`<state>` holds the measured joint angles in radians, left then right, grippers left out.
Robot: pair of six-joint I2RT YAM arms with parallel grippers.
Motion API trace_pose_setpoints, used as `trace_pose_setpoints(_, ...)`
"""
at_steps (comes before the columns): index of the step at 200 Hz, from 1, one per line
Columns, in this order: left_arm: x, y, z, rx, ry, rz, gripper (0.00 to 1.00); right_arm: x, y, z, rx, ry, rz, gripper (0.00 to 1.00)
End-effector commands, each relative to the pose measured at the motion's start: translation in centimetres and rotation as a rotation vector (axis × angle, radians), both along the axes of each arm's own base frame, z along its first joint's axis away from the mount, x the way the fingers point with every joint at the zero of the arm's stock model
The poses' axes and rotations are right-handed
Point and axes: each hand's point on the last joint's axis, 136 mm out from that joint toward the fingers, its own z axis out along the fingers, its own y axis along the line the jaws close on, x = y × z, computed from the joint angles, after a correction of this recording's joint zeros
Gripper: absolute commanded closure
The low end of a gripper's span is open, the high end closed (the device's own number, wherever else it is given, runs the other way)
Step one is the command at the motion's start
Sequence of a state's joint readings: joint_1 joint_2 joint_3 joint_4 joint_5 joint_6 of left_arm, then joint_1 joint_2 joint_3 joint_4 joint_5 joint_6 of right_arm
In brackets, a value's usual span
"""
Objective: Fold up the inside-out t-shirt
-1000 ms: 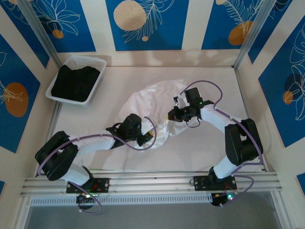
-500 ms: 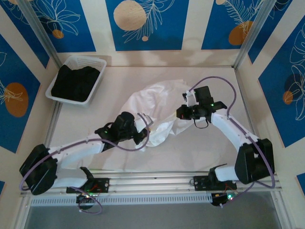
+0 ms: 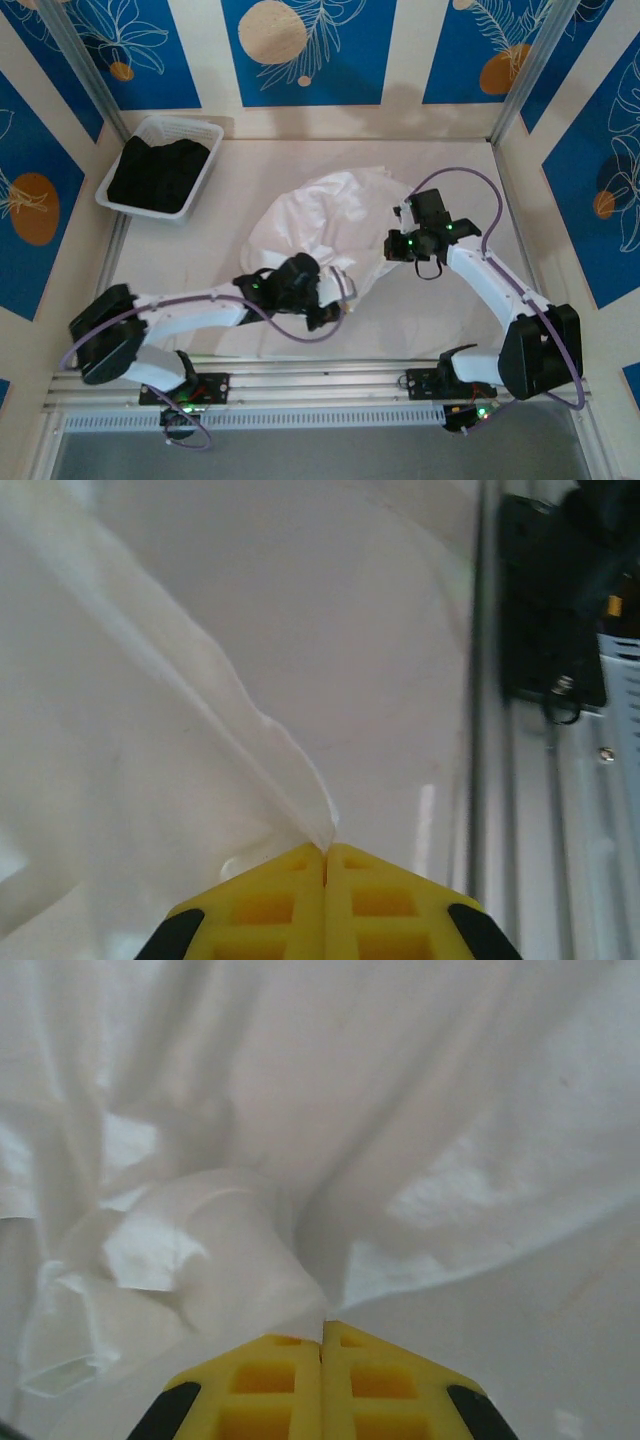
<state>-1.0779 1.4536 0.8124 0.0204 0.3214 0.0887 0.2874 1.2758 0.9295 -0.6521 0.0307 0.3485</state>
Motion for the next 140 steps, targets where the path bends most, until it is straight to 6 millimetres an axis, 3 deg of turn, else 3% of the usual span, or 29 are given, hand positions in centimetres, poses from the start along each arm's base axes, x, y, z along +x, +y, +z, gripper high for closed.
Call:
trace_pose_setpoints(1, -2.7, -3.3, -0.6, -0.022, 0.057, -0.144, 1.00, -1.1, -2.9, -1.9, -0.104, 0.037, -0.123, 0.93)
trace_pose_setpoints(7, -2.7, -4.0, -0.9, -0.022, 0.070, -0.147, 1.00, -1.3, -3.2, -2.2, -0.113, 0.043, -0.137, 0.91)
trace_pose_setpoints(18, -2.4, -4.6, -1.2, -0.016, 0.082, -0.143, 0.78, -1.5, -3.5, -2.4, -0.126, 0.043, -0.149, 0.84)
trace_pose_setpoints(27, -2.1, -4.6, -1.1, -0.009, 0.076, -0.131, 0.67, -1.6, -3.6, -2.2, -0.132, 0.031, -0.144, 0.79)
trace_pose_setpoints(39, -1.6, -3.9, -0.7, -0.004, 0.063, -0.106, 0.53, -1.6, -3.5, -1.4, -0.136, -0.007, -0.124, 0.73)
trace_pose_setpoints(55, 0.3, -1.7, 0.3, -0.019, 0.057, -0.016, 0.47, -1.3, -3.0, 0.5, -0.145, -0.091, -0.093, 0.65)
trace_pose_setpoints(65, 2.4, 0.5, 0.9, -0.037, 0.059, 0.091, 0.46, -0.8, -2.0, 1.6, -0.129, -0.158, -0.049, 0.60)
trace_pose_setpoints(79, 6.8, 4.6, 1.7, -0.080, 0.065, 0.331, 0.45, 0.3, 0.7, 3.0, -0.042, -0.237, 0.034, 0.53)
trace_pose_setpoints(104, 15.0, 15.4, 1.8, -0.150, 0.148, 0.909, 0.35, 4.3, 6.1, 4.4, 0.075, -0.304, 0.157, 0.47)
trace_pose_setpoints(119, 17.4, 21.5, 0.6, -0.153, 0.223, 1.173, 0.31, 7.6, 8.5, 4.2, 0.047, -0.316, 0.179, 0.40)
trace_pose_setpoints(129, 18.2, 24.0, -0.2, -0.170, 0.288, 1.263, 0.31, 9.7, 9.9, 3.7, 0.035, -0.316, 0.193, 0.36)
trace_pose_setpoints(140, 18.9, 25.5, -1.2, -0.175, 0.354, 1.307, 0.30, 11.7, 11.4, 2.8, 0.020, -0.303, 0.207, 0.34)
